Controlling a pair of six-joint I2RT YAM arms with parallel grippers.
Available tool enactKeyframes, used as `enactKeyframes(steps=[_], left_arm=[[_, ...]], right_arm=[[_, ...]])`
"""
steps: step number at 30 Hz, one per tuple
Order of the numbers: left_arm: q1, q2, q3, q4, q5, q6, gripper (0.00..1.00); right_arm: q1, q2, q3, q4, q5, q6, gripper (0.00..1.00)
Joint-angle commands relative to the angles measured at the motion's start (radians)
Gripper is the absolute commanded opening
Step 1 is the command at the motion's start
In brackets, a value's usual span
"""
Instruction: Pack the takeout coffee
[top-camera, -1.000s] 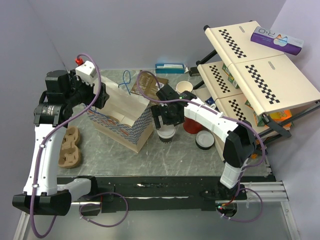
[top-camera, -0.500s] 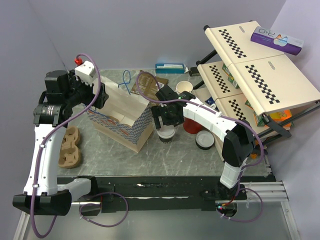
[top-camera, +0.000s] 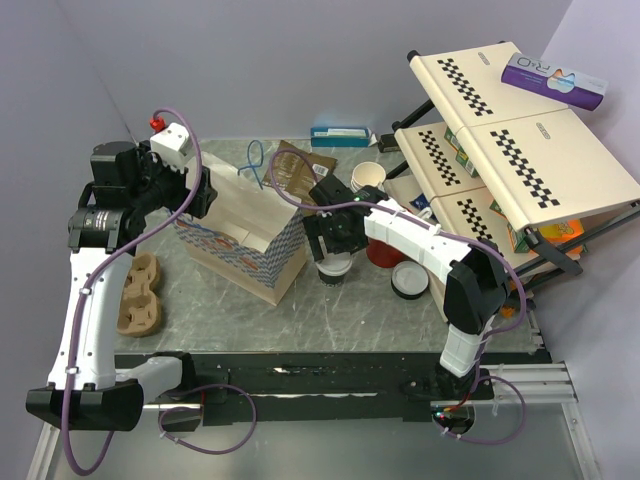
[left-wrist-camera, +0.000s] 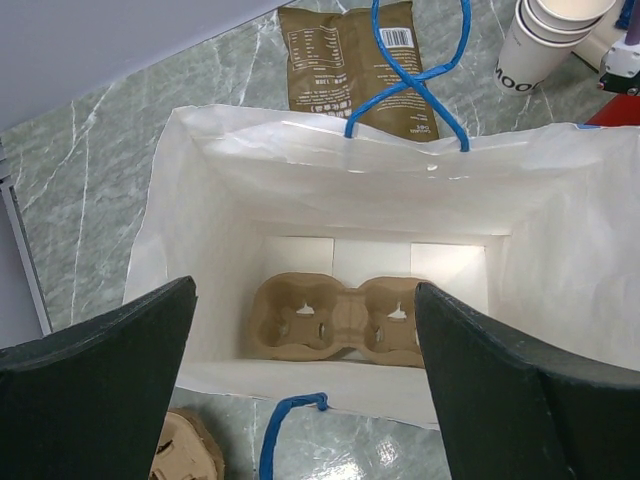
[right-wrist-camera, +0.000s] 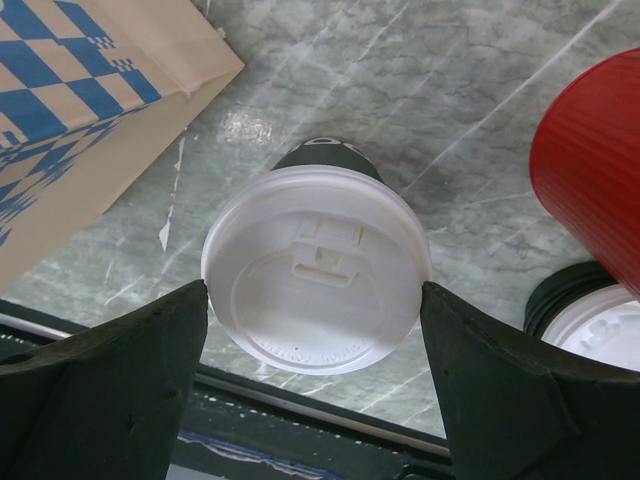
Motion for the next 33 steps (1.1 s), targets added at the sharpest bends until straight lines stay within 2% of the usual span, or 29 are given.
enactKeyframes(steps=[1, 4, 8, 10, 14, 27, 29, 30, 33], left_arm=[[0.007, -0.013, 0.002, 0.019, -0.006, 0.005, 0.96], [0.008, -0.009, 0.006, 0.017, -0.006, 0.006, 0.97], [0.008, -0.010, 0.005, 0.020, -0.003, 0.003, 0.96], [0.008, -0.012, 0.011, 0.017, -0.001, 0.006, 0.96], [0.008, -0.003, 0.029, 0.010, -0.003, 0.009, 0.96], [0.011, 0.123, 0.282, 0.036, -0.020, 0.014, 0.96], [0.017, 0.148, 0.299, 0.031, -0.027, 0.034, 0.97], [0.022, 0.157, 0.302, 0.030, -0.026, 0.067, 0.97], [0.072, 0.187, 0.308, 0.002, 0.005, 0.144, 0.97]], right_arm=[[0.013, 0.022, -0.012, -0.003, 0.014, 0.006, 0.91], [0.016, 0.030, -0.009, 0.002, 0.014, -0.002, 0.88], [0.017, 0.030, -0.010, 0.014, 0.008, -0.037, 0.74], [0.017, 0.016, -0.013, 0.019, 0.008, -0.053, 0.70], [0.013, -0.036, -0.030, 0.034, 0.011, -0.111, 0.67], [-0.003, -0.301, -0.165, 0.161, -0.091, -0.445, 0.48], [-0.006, -0.333, -0.205, 0.190, -0.113, -0.514, 0.43], [-0.006, -0.362, -0.217, 0.201, -0.153, -0.542, 0.33], [-0.006, -0.418, -0.273, 0.241, -0.234, -0.632, 0.17]])
